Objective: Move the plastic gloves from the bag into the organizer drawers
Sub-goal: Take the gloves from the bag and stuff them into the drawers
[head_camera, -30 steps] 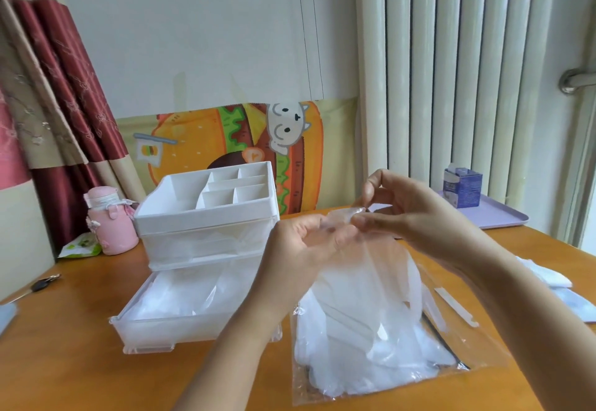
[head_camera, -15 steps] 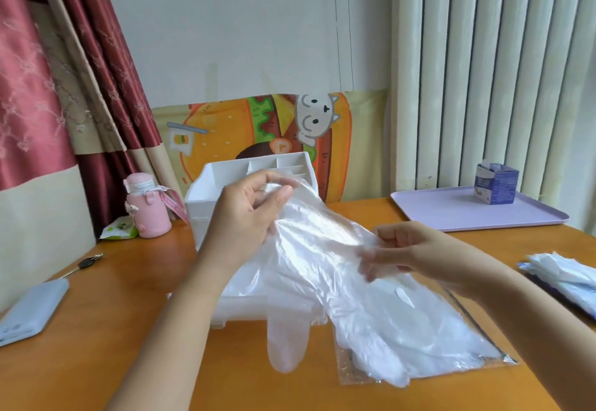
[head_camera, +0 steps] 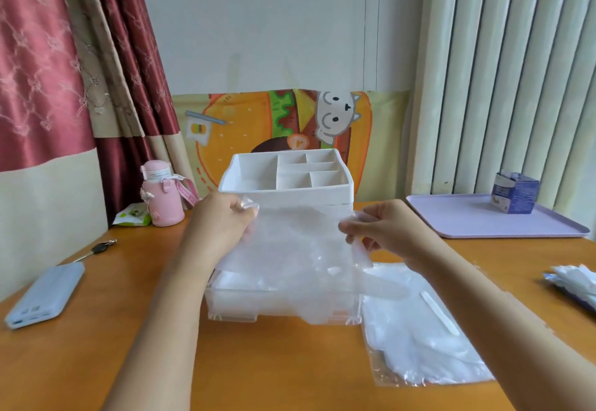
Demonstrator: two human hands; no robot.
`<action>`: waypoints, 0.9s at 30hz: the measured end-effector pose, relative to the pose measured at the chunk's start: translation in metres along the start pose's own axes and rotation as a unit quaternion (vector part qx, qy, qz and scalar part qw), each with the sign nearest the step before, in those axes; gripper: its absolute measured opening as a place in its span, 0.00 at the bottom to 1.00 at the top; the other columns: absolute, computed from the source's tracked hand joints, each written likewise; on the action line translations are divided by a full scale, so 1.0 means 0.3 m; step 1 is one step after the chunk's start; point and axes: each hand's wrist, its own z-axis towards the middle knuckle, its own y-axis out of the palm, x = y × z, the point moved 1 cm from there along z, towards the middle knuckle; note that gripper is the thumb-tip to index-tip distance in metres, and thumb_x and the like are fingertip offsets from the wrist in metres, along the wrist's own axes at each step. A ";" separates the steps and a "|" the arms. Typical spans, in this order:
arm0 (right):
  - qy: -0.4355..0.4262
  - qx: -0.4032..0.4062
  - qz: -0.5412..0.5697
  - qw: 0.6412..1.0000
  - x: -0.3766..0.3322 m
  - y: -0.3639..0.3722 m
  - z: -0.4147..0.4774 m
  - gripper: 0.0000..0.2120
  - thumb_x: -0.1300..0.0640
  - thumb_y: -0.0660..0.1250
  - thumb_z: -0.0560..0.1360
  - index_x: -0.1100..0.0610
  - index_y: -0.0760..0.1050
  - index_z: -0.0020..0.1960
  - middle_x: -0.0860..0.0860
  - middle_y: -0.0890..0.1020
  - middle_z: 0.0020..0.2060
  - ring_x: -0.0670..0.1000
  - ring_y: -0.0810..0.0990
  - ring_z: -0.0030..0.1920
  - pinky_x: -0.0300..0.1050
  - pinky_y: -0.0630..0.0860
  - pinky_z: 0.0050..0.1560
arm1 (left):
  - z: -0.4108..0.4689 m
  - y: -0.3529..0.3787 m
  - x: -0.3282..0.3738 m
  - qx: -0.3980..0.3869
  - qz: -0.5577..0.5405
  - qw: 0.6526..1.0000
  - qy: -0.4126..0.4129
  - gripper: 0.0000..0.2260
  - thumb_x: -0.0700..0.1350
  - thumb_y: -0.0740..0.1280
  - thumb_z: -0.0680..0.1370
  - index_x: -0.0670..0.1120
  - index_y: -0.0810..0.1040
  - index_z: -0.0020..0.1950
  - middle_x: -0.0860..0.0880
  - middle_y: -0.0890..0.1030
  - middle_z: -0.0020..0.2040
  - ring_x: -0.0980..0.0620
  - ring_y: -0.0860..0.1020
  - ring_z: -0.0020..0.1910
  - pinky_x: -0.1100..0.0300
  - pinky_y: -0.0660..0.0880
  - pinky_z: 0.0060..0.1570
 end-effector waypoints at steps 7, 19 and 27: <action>-0.003 0.070 -0.219 0.973 0.041 0.091 0.069 0.12 0.56 0.73 0.69 0.62 0.79 0.30 0.53 0.80 0.26 0.46 0.71 0.23 0.37 0.68 0.25 | 0.001 0.033 -0.073 -0.038 0.144 0.987 -0.063 0.13 0.47 0.70 0.75 0.39 0.79 0.34 0.42 0.80 0.36 0.42 0.76 0.40 0.57 0.64 0.33; -0.186 0.152 -0.316 0.918 -0.059 0.127 -0.018 0.16 0.70 0.60 0.73 0.54 0.78 0.53 0.49 0.77 0.50 0.47 0.73 0.51 0.33 0.64 0.46 | 0.006 0.048 -0.074 -0.060 0.249 0.958 -0.130 0.13 0.48 0.74 0.73 0.43 0.79 0.52 0.46 0.81 0.49 0.46 0.78 0.45 0.59 0.69 0.35; -0.062 -0.253 -0.397 0.880 -0.028 0.280 0.035 0.22 0.58 0.63 0.79 0.47 0.67 0.72 0.45 0.66 0.73 0.50 0.66 0.71 0.41 0.60 0.68 | -0.001 0.057 -0.077 -0.047 0.255 0.953 -0.157 0.11 0.48 0.72 0.75 0.45 0.78 0.53 0.47 0.81 0.50 0.47 0.79 0.46 0.60 0.68 0.32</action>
